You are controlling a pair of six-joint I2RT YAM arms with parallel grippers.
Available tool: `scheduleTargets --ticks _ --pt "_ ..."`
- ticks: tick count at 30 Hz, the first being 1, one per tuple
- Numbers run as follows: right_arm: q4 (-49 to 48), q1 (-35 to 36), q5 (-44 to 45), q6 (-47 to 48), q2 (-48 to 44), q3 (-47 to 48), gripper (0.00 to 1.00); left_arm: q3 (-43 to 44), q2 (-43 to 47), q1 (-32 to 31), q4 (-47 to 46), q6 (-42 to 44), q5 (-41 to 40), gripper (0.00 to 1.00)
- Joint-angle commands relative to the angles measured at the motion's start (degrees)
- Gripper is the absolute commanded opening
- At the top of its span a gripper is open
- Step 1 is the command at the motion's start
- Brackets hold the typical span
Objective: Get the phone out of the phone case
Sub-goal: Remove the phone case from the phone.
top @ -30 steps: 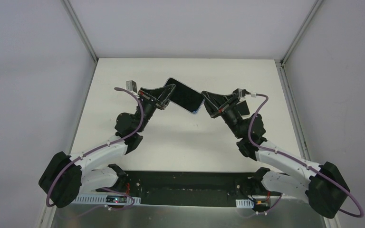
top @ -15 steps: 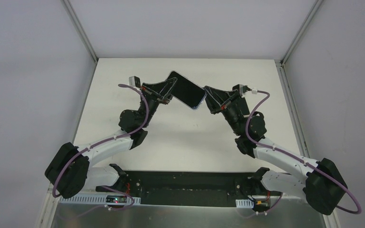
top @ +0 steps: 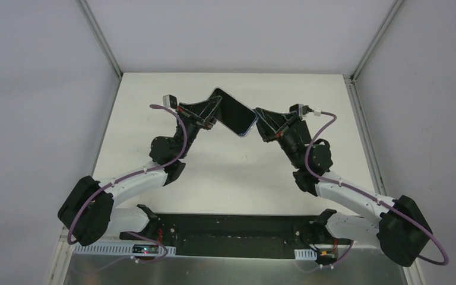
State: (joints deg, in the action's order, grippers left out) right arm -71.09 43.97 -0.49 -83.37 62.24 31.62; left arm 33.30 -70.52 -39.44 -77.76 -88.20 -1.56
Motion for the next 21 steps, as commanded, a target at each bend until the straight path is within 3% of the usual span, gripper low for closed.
scheduleTargets --ticks 1,10,17,21 --pt "-9.4 0.8 -13.0 -2.6 0.4 3.6 0.0 0.4 -1.7 -2.8 7.3 2.6 8.2 0.0" --pt "-9.4 -3.6 -17.3 -3.1 -1.1 -0.7 0.01 -0.5 0.8 -2.4 7.2 3.1 8.8 0.0" --pt "-9.5 -6.9 -20.2 -3.8 -1.8 -4.0 0.35 -0.2 3.2 -2.3 7.4 3.8 8.0 0.0" --pt "-9.4 -9.0 -21.4 -4.4 -1.4 -6.2 0.47 0.1 4.8 -2.2 7.5 4.3 7.7 0.0"
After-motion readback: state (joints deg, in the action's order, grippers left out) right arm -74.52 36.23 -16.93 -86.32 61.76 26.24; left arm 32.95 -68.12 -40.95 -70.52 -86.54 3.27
